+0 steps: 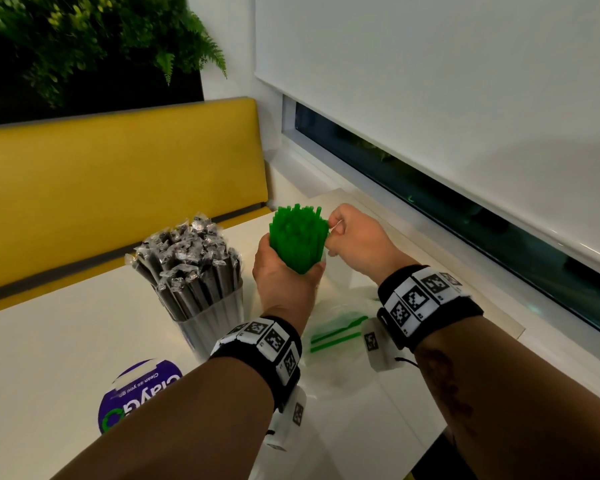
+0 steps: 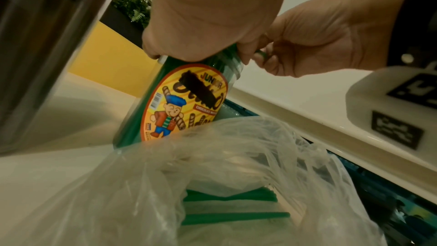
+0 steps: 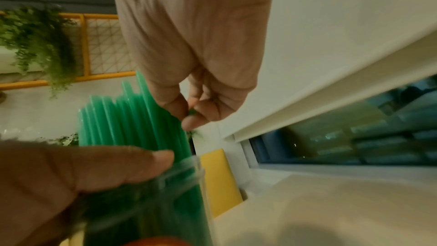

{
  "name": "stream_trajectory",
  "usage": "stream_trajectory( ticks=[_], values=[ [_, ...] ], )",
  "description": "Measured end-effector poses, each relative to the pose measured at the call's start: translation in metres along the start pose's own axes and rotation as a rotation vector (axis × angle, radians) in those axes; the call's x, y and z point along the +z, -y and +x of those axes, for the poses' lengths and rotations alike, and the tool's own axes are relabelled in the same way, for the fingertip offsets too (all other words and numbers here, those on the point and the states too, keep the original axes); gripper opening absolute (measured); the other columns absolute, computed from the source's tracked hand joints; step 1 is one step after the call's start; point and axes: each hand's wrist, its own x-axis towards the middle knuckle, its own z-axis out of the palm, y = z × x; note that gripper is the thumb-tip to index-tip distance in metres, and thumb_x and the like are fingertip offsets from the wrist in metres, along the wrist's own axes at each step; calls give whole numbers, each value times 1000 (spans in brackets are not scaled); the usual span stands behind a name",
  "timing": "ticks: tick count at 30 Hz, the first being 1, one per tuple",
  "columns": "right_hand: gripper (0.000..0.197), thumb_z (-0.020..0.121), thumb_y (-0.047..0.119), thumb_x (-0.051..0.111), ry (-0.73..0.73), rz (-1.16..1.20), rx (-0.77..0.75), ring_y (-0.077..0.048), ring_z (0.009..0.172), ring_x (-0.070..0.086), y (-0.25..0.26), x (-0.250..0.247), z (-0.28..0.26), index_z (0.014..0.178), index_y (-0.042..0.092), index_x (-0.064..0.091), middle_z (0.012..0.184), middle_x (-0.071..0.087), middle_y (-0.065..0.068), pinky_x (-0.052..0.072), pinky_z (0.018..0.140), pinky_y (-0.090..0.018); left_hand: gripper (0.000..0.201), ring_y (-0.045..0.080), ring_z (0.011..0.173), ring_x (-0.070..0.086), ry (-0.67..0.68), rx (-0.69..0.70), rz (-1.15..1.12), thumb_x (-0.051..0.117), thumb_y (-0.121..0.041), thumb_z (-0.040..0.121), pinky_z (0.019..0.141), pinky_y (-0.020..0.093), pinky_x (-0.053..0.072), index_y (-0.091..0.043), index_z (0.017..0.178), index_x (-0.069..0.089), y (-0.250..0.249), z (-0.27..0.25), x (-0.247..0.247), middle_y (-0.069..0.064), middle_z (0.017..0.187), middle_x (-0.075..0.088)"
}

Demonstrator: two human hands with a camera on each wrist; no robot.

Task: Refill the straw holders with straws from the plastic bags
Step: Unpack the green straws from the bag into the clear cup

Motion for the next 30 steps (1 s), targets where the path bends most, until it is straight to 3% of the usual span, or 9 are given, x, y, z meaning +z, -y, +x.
stream_trajectory(
  ticks=[3,8,11,16,20,23,25,28,30],
  values=[
    [20,94,10,54,46,-291,-159,-18,87,59,10,-18,3,105,15,70,98,66,-1,38,66,-25,92,21,120,52,3,-6,10,85,-41,53,100,46,49,-29,134,43,-1,0,0,-4,124,57],
    [39,96,3,48,219,-614,-188,-28,113,60,35,-22,14,132,14,58,125,62,-12,46,89,-30,90,21,116,55,-6,5,9,82,-44,50,97,46,51,-29,131,45,-1,0,1,-5,120,59],
    [49,96,4,44,196,-409,-194,-29,112,59,31,-9,7,143,17,40,126,60,-14,47,97,-38,89,21,113,56,-14,4,4,83,-41,51,96,47,52,-29,130,45,-3,0,0,-4,119,60],
    [54,100,10,42,-132,183,-258,-13,145,27,21,-4,-5,152,20,32,156,33,0,20,119,-29,87,21,115,55,-11,23,6,82,-43,51,98,46,51,-28,129,46,-1,-1,-2,-5,118,60],
    [55,105,37,29,125,-133,-379,-14,151,6,24,22,-18,156,21,16,164,14,2,12,123,-42,78,27,106,63,28,3,-89,81,-37,52,87,50,56,-32,123,50,-1,3,1,-1,113,65],
    [57,105,43,26,178,-272,-378,-18,151,0,30,11,-13,156,22,15,165,10,2,4,122,-46,120,24,132,49,49,-35,9,87,-37,55,106,45,46,-32,152,17,4,2,4,5,144,47],
    [52,104,40,31,8,-80,-393,-20,150,15,28,-3,-18,153,21,27,161,25,-2,12,120,-40,138,21,132,49,49,-88,-94,90,-45,46,108,45,44,-51,148,-2,3,-4,3,2,141,47],
    [23,100,24,44,-433,139,-327,-13,98,59,6,-18,-37,107,16,64,105,64,-1,47,85,-28,117,19,118,57,66,-172,-182,86,-39,54,103,41,49,-32,146,14,5,-31,-3,2,132,53],
    [21,94,20,46,-369,-59,-254,-19,72,55,-19,-13,-55,79,16,59,76,60,0,46,66,-33,93,25,103,64,51,-207,-153,82,-43,53,92,47,56,-18,131,37,15,-56,-13,5,118,61]
  ],
)
